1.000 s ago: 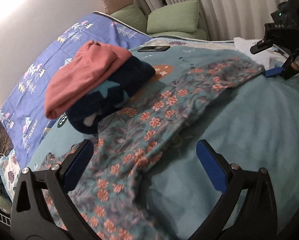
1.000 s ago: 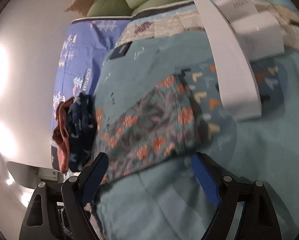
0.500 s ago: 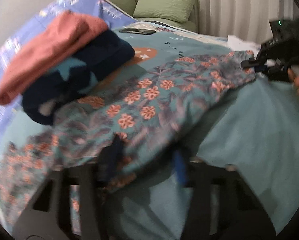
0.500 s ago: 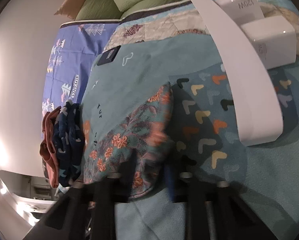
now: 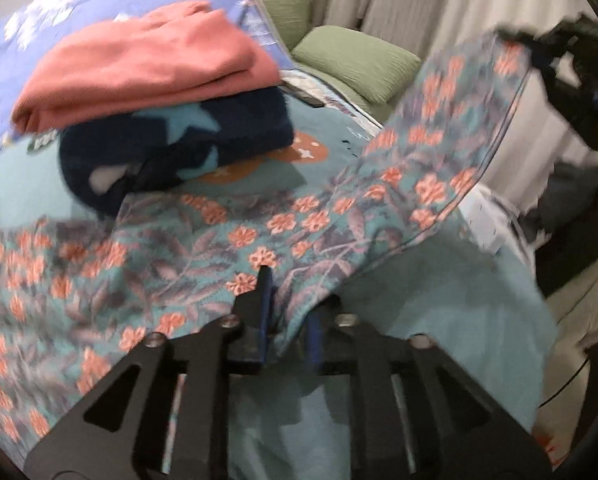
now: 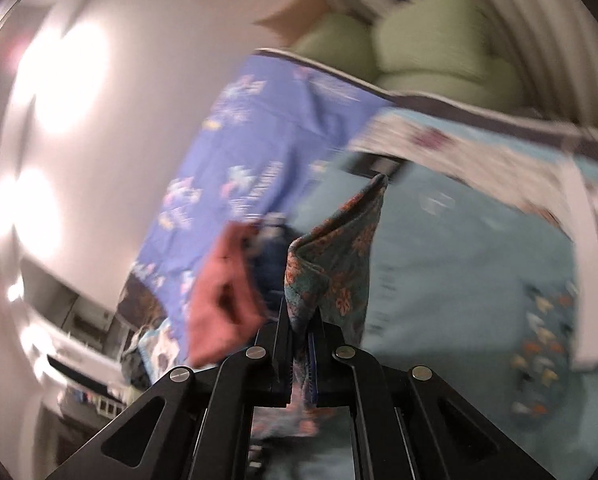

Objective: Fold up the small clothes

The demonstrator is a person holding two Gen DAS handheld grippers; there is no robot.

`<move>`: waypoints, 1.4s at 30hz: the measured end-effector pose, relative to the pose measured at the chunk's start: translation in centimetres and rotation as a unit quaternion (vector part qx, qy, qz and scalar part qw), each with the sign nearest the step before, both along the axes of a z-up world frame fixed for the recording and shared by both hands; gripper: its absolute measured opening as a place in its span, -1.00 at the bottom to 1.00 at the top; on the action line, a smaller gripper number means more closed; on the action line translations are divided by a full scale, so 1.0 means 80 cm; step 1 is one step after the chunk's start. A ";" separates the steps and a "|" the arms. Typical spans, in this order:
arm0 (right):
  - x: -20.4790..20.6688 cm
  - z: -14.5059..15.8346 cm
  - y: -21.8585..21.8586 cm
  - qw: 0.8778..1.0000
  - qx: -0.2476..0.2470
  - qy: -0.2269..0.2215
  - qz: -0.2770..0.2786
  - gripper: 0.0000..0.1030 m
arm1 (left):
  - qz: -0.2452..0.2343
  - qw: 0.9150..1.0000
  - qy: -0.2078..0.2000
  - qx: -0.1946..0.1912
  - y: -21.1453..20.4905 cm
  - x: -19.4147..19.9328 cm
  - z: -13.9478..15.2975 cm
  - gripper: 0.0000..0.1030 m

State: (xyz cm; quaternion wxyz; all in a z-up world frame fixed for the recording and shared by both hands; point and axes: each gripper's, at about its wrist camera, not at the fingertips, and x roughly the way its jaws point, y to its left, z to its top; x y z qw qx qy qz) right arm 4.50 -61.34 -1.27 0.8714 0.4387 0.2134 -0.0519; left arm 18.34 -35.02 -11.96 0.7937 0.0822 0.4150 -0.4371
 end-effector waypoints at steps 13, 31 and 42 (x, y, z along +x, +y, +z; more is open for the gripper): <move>0.083 0.094 0.236 0.961 -0.198 -0.068 0.180 -0.92 | 0.101 0.959 0.151 -0.216 0.197 0.077 0.157 0.39; 0.113 0.030 0.510 0.858 -0.426 -0.044 0.283 -0.92 | 0.136 0.941 0.214 -0.226 0.313 0.118 0.172 0.58; 0.111 0.014 0.554 0.830 -0.475 -0.034 0.291 -0.92 | 0.161 0.937 0.233 -0.203 0.317 0.129 0.140 -0.55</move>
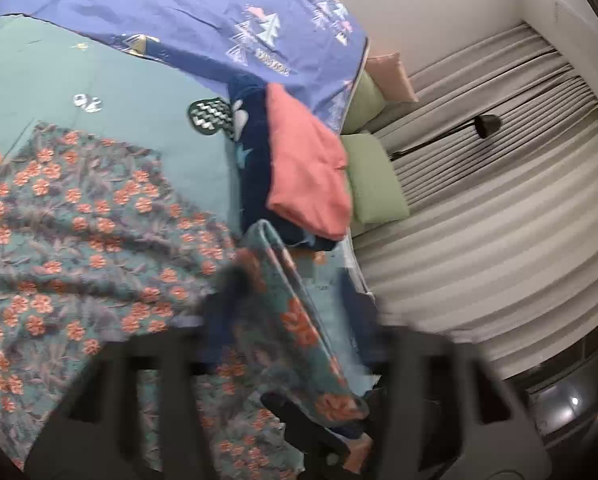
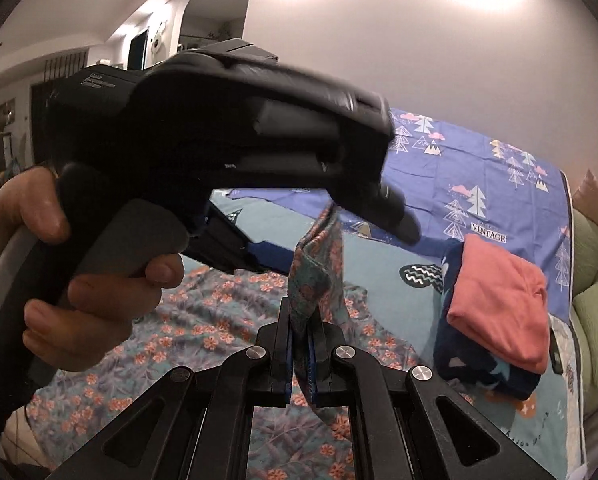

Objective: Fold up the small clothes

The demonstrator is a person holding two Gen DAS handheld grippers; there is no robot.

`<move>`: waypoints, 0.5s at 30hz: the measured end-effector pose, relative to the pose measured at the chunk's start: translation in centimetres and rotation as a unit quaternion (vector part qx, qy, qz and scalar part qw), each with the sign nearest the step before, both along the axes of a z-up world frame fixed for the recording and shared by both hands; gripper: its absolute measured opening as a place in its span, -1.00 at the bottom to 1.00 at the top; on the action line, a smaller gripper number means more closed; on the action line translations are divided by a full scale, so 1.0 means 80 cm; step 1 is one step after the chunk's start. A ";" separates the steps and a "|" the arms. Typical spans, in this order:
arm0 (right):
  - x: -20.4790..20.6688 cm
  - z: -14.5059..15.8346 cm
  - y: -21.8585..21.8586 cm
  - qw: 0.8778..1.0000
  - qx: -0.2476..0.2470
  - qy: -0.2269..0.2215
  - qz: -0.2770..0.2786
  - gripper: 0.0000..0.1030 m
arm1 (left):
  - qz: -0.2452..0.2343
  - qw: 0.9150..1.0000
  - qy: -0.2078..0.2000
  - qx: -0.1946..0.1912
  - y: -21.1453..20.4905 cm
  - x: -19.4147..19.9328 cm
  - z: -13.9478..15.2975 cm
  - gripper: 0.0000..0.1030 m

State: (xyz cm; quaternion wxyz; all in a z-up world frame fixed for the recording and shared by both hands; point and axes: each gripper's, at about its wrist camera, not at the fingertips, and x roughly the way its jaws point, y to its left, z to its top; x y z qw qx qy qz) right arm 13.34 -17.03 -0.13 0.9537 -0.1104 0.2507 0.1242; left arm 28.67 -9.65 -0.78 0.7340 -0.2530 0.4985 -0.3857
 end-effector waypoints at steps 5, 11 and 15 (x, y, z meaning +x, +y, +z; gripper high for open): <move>0.000 -0.004 0.013 1.000 -0.004 0.000 0.003 -0.92 | 0.001 1.000 -0.013 0.005 0.008 -0.001 -0.002 -0.91; 0.005 -0.005 0.016 1.000 0.015 -0.002 0.001 -0.85 | -0.001 1.000 -0.030 -0.010 0.024 -0.004 0.012 -0.92; -0.001 0.000 0.016 0.998 0.055 -0.010 0.006 -0.22 | -0.001 0.999 -0.041 -0.013 0.037 -0.002 0.022 -0.92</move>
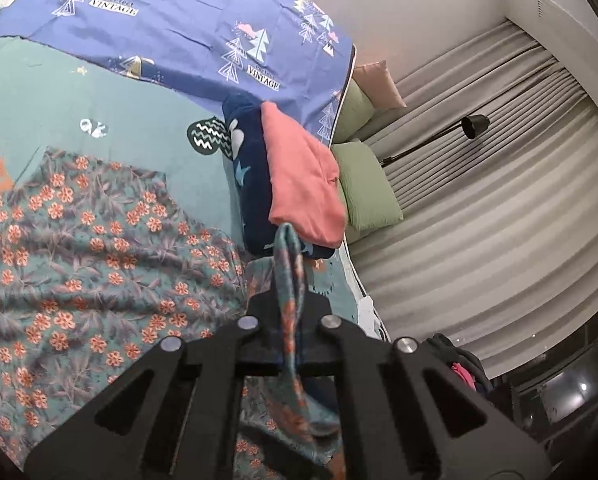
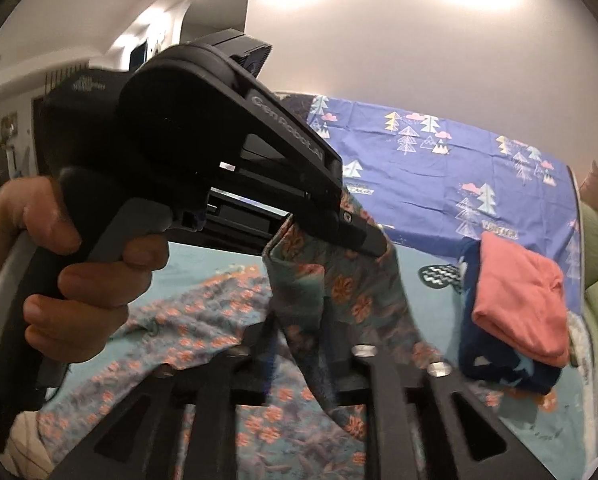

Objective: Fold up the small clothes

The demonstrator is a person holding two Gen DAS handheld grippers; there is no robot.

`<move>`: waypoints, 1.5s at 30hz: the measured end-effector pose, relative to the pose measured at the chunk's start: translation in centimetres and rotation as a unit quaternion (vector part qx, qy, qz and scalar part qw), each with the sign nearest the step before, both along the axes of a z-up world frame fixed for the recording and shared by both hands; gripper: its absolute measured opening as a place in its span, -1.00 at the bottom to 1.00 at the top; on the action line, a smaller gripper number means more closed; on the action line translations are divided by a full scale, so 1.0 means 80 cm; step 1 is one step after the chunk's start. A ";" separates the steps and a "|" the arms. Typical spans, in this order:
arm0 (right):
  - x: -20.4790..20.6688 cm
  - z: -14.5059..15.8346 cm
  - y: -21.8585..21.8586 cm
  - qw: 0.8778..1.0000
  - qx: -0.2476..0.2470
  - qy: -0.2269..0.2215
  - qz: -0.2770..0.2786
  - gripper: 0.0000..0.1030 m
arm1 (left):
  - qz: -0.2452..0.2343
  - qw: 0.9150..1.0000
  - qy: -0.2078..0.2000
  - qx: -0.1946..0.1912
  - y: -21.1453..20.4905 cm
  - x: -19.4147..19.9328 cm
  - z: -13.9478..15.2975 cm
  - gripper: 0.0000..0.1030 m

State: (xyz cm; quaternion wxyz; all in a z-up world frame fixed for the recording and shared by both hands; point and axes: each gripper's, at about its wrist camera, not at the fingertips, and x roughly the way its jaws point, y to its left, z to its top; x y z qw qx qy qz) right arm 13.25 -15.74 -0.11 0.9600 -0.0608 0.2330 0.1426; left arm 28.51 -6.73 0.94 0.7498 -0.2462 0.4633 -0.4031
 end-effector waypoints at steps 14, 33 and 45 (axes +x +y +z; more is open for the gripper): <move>-0.012 -0.028 -0.159 0.987 0.085 0.048 -0.127 0.08 | 0.030 0.999 0.008 -0.021 0.112 0.026 -0.007 -0.92; 0.076 -0.162 -0.147 0.980 -0.008 0.170 -0.098 -0.60 | 0.114 0.986 0.116 -0.048 0.246 0.060 -0.184 -0.92; 0.080 -0.138 -0.151 0.980 -0.007 0.162 -0.115 -0.35 | 0.210 0.970 0.118 0.027 0.304 0.064 -0.239 -0.92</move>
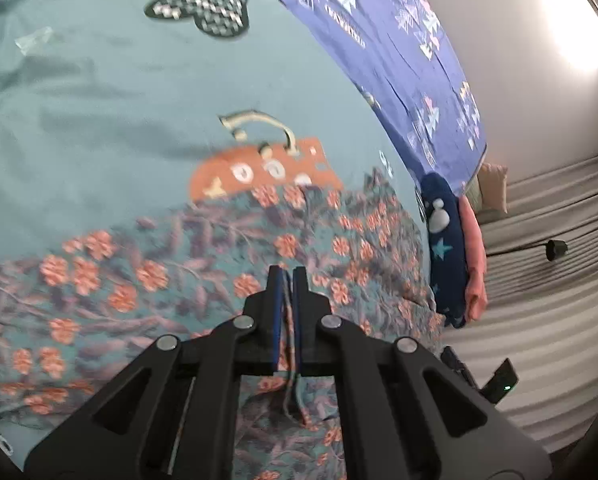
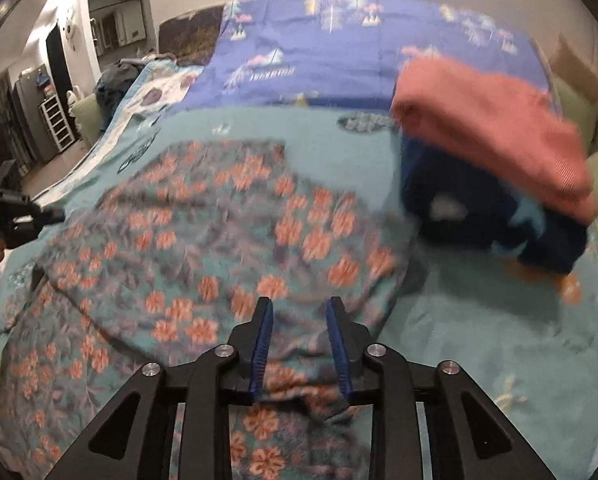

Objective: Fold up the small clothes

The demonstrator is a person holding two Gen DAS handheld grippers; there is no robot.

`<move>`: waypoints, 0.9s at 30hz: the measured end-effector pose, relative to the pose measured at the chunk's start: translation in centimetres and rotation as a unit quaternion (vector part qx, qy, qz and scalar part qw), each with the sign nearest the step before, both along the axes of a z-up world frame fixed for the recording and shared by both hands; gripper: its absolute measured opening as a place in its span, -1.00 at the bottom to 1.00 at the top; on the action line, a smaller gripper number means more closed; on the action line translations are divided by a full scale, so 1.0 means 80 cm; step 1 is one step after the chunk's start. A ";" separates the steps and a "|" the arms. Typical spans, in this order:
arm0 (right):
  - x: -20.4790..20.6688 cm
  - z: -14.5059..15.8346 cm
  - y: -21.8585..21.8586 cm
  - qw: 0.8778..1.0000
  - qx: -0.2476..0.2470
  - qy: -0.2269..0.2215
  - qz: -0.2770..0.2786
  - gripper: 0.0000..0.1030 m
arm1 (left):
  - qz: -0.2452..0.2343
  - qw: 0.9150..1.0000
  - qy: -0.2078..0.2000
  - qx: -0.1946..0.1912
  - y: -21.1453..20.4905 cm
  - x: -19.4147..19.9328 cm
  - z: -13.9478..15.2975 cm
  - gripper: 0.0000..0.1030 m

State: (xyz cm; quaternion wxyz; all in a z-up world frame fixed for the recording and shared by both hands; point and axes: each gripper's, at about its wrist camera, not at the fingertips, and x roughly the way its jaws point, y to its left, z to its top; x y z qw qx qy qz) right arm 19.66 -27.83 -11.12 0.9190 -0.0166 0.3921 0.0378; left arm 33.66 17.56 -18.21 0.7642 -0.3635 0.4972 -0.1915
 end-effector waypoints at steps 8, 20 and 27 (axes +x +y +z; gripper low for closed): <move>0.058 -0.038 -0.021 0.998 -0.001 0.047 -0.041 -0.30 | -0.075 0.994 -0.075 0.000 -0.049 -0.027 0.052 -0.78; -0.001 -0.015 0.000 0.999 -0.022 0.034 -0.022 -0.29 | -0.138 0.990 -0.028 0.009 -0.097 -0.045 -0.010 -0.57; -0.012 -0.052 -0.004 0.998 -0.016 0.054 -0.029 -0.16 | -0.120 0.992 -0.011 -0.028 -0.079 -0.048 -0.020 -0.56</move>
